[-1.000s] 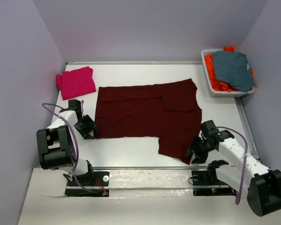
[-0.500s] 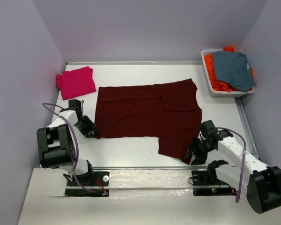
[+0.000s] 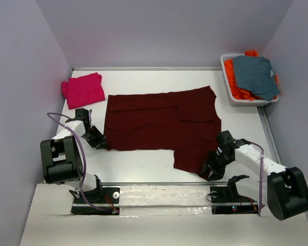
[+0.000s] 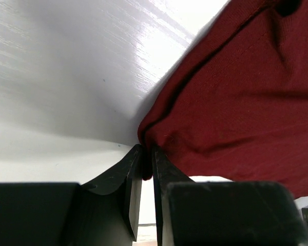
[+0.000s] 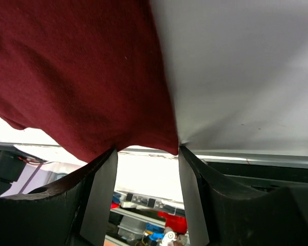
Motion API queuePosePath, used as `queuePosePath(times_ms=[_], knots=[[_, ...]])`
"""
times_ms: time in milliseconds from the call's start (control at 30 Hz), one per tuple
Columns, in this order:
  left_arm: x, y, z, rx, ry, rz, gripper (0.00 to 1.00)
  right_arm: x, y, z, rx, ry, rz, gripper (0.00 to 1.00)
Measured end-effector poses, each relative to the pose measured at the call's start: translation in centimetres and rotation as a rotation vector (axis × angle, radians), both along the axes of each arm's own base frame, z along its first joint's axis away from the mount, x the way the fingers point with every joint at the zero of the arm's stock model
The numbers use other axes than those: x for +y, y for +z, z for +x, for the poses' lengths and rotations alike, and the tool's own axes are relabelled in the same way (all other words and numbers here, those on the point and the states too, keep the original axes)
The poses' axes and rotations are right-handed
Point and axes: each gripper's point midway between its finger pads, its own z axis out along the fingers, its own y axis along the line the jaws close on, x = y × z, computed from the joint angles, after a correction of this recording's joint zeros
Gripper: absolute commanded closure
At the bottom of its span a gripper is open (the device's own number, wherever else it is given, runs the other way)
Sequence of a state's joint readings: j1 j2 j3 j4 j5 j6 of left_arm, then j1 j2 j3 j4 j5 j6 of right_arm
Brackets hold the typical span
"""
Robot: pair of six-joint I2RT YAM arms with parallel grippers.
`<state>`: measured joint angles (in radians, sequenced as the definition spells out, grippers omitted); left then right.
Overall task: Fold and stack the t-shirts
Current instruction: Fold the tshirt
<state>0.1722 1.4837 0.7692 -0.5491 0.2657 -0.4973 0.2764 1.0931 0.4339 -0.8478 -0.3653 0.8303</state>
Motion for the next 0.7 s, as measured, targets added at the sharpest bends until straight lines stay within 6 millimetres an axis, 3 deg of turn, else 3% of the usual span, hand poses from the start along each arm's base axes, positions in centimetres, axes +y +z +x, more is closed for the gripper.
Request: queuePosePath(times_ms=[200,500,633,700], knots=[[-0.1,0.0,0.0,-0.002,-0.003,-0.005,0.79,0.0,-0.2,0.5,0.015,0.0,-0.011,0.52],[-0.1,0.2,0.2,-0.008,-0.005,-0.009,0.83,-0.1,-0.2,2.4,-0.038,0.01,-0.039,0.76],[-0.1,0.2,0.2,-0.009,-0.005,-0.009,0.84,-0.2,-0.2,2.8,-0.053,0.017,-0.044,0.91],[-0.1,0.2,0.2,-0.01,-0.005,-0.009,0.84,-0.2,-0.3,2.9,-0.057,0.02,-0.046,0.93]])
